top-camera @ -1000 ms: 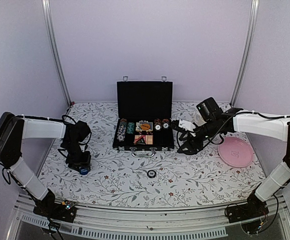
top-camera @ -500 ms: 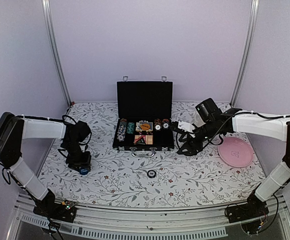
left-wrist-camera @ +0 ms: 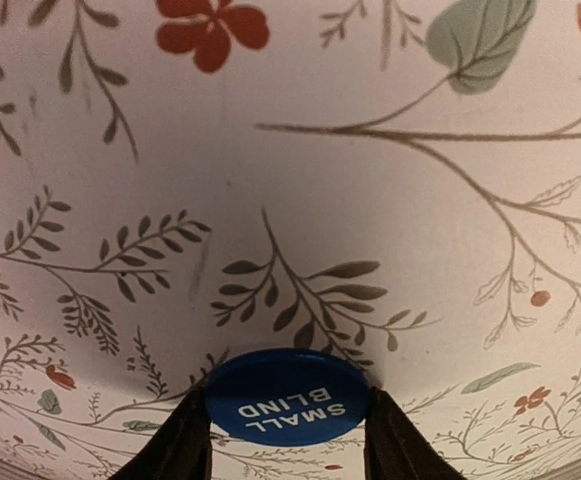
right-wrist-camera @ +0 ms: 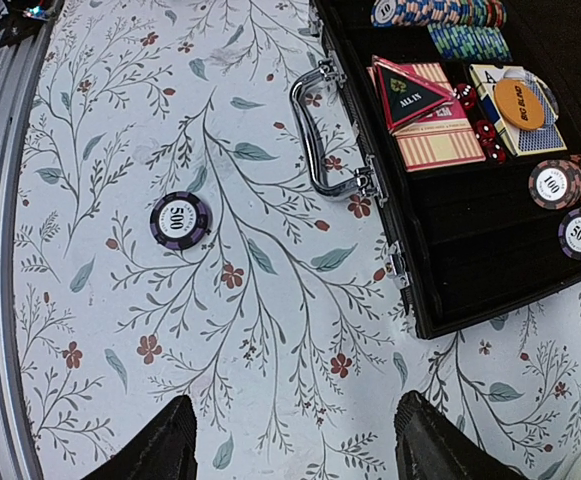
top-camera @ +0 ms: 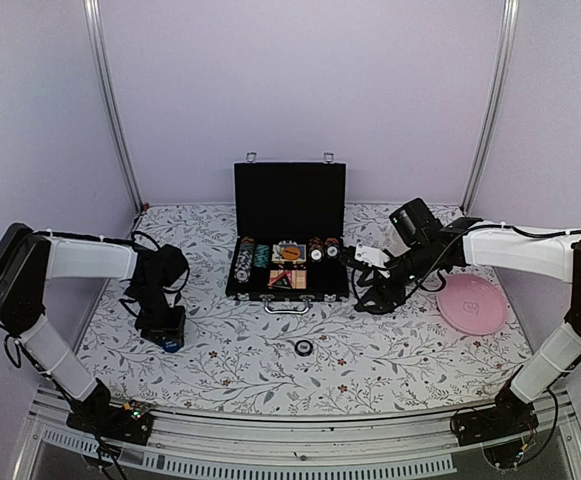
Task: Pack up texas hold em set
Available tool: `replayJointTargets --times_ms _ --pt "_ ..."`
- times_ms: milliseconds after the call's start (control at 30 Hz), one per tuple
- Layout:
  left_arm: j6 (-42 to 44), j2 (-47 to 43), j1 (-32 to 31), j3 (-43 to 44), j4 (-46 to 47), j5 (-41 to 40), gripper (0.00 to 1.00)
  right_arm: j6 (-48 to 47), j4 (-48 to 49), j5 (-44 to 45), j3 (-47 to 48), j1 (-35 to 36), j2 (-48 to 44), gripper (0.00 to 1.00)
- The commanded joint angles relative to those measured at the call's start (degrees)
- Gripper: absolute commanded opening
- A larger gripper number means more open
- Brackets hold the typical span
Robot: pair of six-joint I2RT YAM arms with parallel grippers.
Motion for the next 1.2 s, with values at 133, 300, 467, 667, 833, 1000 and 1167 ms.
replayJointTargets --times_ms 133,300,467,667,833,1000,1167 --pt "-2.7 2.6 -6.0 7.8 0.1 3.2 0.47 -0.4 -0.6 -0.2 -0.3 0.4 0.9 0.63" --pt "-5.1 3.3 -8.1 16.1 1.3 3.5 0.47 -0.3 -0.7 -0.1 -0.3 0.4 0.9 0.63" --pt "-6.2 7.1 -8.5 25.8 5.8 4.1 0.47 -0.3 -0.7 -0.2 -0.2 0.4 1.2 0.64" --pt "-5.1 19.1 -9.7 40.2 10.3 7.6 0.48 -0.2 -0.8 -0.2 -0.3 0.4 1.3 0.63" --pt "-3.5 30.4 -12.1 51.6 9.6 10.7 0.48 -0.1 -0.7 0.2 -0.3 0.4 1.4 0.64" --pt "-2.7 36.1 -13.5 57.0 8.0 12.0 0.48 -0.1 -0.8 0.5 -0.3 0.5 1.7 0.64" --pt "-2.1 37.2 -14.2 56.6 7.9 12.8 0.5 -0.1 -0.8 0.6 -0.2 0.4 2.2 0.64"
